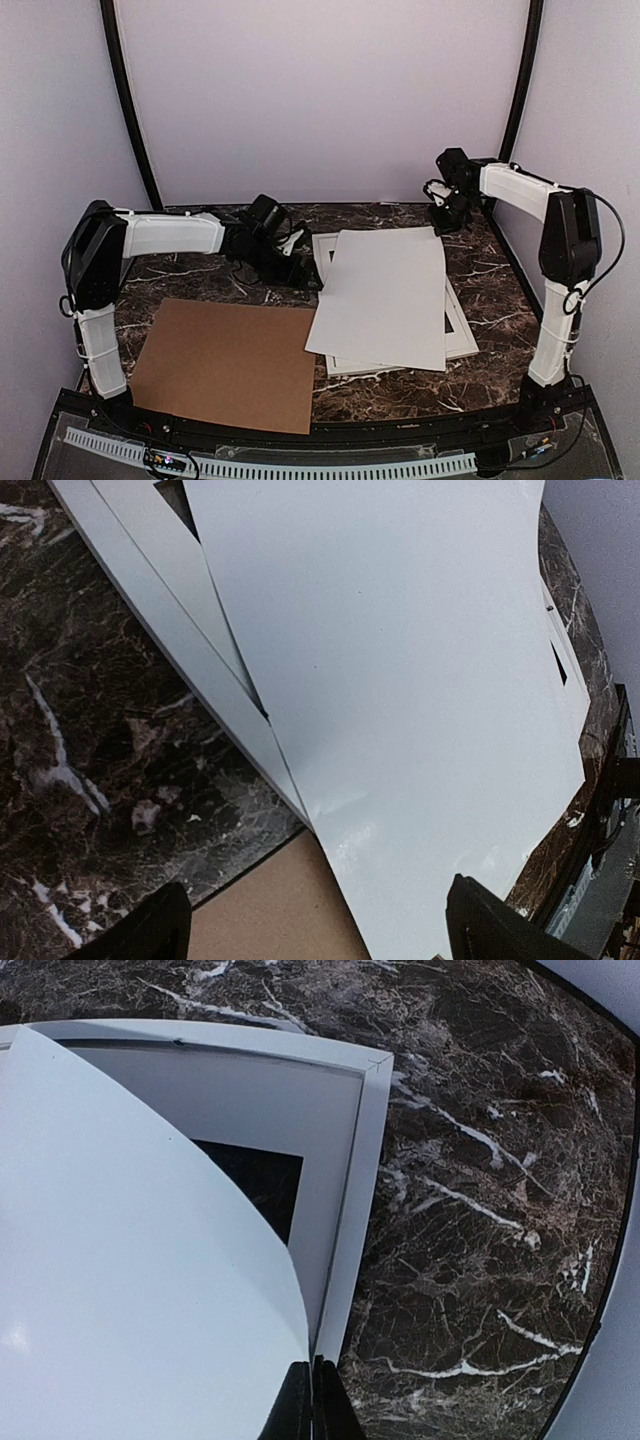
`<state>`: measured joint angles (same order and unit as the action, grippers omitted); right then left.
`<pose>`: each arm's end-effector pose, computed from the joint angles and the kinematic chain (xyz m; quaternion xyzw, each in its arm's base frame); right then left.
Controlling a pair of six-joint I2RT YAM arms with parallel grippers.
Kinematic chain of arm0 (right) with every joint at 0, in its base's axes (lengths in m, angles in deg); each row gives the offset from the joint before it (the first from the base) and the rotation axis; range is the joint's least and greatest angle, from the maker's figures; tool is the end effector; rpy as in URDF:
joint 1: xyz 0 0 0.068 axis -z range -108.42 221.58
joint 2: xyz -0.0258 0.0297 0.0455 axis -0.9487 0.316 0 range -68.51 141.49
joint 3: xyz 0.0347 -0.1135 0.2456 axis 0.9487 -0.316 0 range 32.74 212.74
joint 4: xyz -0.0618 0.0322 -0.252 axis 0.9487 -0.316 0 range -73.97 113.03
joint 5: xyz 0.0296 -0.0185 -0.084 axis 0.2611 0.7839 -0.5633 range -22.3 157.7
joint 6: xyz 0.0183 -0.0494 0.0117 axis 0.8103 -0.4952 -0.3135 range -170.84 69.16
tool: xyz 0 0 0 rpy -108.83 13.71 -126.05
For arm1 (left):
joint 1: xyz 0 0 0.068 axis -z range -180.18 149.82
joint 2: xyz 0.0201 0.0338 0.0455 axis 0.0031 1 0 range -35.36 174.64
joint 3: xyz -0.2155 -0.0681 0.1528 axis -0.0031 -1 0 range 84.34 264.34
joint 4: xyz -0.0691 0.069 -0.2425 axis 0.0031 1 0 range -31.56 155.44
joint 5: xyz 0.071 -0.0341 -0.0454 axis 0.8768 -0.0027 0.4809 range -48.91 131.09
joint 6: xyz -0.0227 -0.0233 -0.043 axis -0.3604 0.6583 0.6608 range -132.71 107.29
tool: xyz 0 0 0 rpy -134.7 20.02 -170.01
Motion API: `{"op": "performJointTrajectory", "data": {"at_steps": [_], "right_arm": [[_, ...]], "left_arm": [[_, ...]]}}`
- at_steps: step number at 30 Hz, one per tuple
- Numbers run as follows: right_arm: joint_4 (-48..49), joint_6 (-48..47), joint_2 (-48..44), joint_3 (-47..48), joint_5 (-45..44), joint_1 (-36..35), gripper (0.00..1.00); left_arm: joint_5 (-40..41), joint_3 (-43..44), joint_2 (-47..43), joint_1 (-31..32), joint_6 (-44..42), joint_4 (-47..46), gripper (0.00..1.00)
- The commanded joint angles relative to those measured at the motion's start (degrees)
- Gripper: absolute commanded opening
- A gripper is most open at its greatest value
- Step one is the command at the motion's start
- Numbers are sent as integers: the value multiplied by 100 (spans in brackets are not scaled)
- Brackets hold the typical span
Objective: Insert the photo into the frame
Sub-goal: Place the photo on the mat board.
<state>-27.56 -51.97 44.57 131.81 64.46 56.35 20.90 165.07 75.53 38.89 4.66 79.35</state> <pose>0.4084 0.1090 0.2562 -0.1326 0.9661 -0.0004 0.2214 0.3211 -0.2765 0.2053 0.2321 0.9007 -0.3007 0.2110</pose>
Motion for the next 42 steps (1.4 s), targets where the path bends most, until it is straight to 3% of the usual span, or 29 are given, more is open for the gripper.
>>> {"op": "performJointTrajectory", "data": {"at_steps": [1, 18, 25, 31, 42], "right_arm": [[463, -225, 341, 310, 112, 4, 2], [804, -1190, 818, 558, -459, -236, 0], [1015, -1555, 167, -226, -649, -225, 0], [1340, -1890, -229, -579, -167, -137, 0], [1560, -2127, 160, 108, 455, -104, 0]], "left_arm": [[-620, -142, 86, 165, 399, -166, 91], [51, -156, 29, 232, 709, -176, 89], [256, -19, 47, 228, 669, -107, 89], [366, 138, 94, 214, 563, 18, 89], [132, -13, 188, 226, 890, -19, 85]]}}
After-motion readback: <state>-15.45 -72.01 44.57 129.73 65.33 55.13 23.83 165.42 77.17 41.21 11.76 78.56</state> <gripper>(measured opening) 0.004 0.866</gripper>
